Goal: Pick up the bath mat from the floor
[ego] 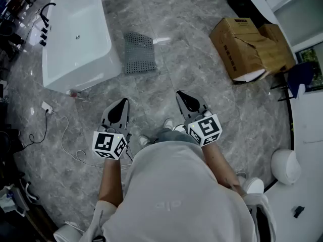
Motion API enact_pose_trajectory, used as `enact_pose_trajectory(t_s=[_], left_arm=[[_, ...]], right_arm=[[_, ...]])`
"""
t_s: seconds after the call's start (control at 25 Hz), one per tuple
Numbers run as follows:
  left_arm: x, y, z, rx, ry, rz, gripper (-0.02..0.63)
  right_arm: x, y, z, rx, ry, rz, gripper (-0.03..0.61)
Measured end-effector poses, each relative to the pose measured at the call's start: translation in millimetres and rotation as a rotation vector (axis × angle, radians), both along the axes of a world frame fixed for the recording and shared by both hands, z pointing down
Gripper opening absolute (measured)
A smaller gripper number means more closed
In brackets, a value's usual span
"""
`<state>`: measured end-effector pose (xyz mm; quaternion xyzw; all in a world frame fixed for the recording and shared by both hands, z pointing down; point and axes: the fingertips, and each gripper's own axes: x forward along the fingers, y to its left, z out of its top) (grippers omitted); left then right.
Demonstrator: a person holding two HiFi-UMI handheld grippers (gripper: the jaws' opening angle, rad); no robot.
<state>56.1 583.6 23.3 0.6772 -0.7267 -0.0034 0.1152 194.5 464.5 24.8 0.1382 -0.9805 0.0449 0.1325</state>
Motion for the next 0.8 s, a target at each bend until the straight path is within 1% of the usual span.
enact_pose_trajectory(t_s=[0.12,0.24,0.48,0.68,0.8], left_arm=[[10,-19,1,-0.012,0.004,0.001,0.015],[20,-44,0,-0.026,-0.008,-0.004,0.015],[45,-101,0,-0.070,-0.049,0.007,0.017],[58,-133,10,-0.112,-0.046,0.001,0.017],[64,-151,14,-0.129,-0.055,0.020,0.015]], right_arm=[[11,-24,-1,0.005,-0.003,0.012,0.026],[23,-52,-2,-0.008,-0.018,0.023,0.026],[53,-106,-8,-0.016,-0.091,0.026,0.026],[77,-155,-4,-0.023,-0.101,0.058,0.026],[84,-179,2,-0.045,-0.101,0.085,0.026]])
